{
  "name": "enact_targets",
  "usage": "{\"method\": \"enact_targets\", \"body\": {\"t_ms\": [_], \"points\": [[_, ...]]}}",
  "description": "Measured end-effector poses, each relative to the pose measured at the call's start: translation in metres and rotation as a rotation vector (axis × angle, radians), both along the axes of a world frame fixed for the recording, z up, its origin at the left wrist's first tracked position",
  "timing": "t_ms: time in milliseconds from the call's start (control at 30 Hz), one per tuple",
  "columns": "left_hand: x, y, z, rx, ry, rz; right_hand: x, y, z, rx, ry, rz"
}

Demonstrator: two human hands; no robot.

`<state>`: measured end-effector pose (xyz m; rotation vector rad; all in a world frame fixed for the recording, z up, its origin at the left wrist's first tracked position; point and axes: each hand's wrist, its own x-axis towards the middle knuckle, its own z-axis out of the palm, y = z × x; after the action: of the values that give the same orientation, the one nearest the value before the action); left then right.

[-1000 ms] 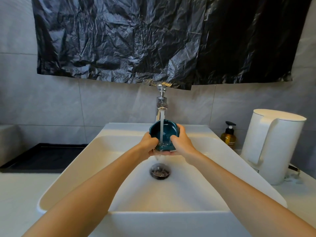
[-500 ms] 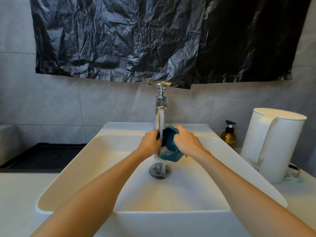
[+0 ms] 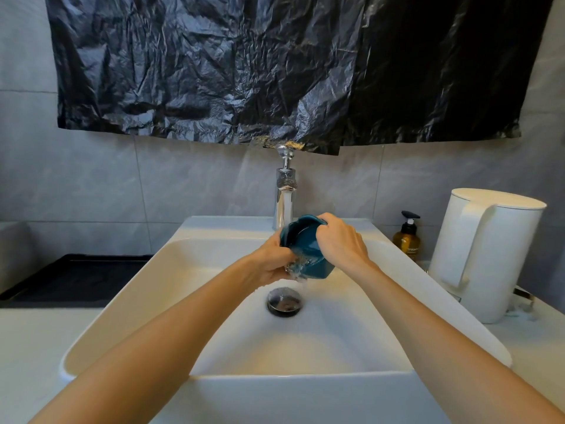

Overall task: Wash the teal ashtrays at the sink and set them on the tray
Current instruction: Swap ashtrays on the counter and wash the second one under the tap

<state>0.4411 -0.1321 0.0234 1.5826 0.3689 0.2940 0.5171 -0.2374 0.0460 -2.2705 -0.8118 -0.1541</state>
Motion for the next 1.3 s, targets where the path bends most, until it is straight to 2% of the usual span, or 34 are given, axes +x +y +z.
{"method": "enact_targets", "body": {"t_ms": [100,267,367,533,633,700,767,867,933,1000,1100,1233,1300], "points": [[0.002,0.005,-0.007,0.14,0.02,0.085,-0.004,0.001,-0.004,-0.035,-0.033,0.011],[0.005,0.014,-0.006,0.791,0.101,0.301,-0.007,0.001,-0.003,-0.091,-0.002,0.088],[0.001,0.017,-0.004,0.932,0.103,0.284,-0.008,0.001,-0.003,-0.166,-0.02,0.123],[0.0,0.016,-0.007,0.865,-0.003,0.119,-0.002,0.003,-0.002,-0.191,0.06,0.185],[0.001,0.015,-0.008,0.771,-0.09,0.126,-0.002,0.004,-0.002,-0.038,0.169,0.197],[0.0,0.011,-0.006,0.583,-0.063,0.166,-0.001,0.005,-0.002,0.147,0.284,0.172],[0.0,0.009,-0.006,0.314,0.005,0.177,-0.002,0.006,-0.004,0.29,0.376,0.142],[-0.003,0.01,0.0,-0.026,-0.001,0.223,-0.006,0.009,-0.011,0.362,0.419,0.198],[-0.002,0.017,0.002,-0.151,-0.027,0.219,-0.012,0.013,-0.014,0.38,0.401,0.245],[-0.005,0.018,0.001,-0.122,0.017,0.173,-0.015,0.016,-0.014,0.368,0.348,0.226],[-0.003,0.018,-0.002,0.045,0.083,0.149,-0.014,0.013,-0.011,0.293,0.302,0.178],[0.002,0.017,-0.005,0.496,0.053,0.328,-0.012,0.006,-0.005,0.108,0.194,0.129],[0.003,0.016,-0.008,0.651,0.033,0.329,-0.011,0.004,-0.003,0.042,0.163,0.129]]}}
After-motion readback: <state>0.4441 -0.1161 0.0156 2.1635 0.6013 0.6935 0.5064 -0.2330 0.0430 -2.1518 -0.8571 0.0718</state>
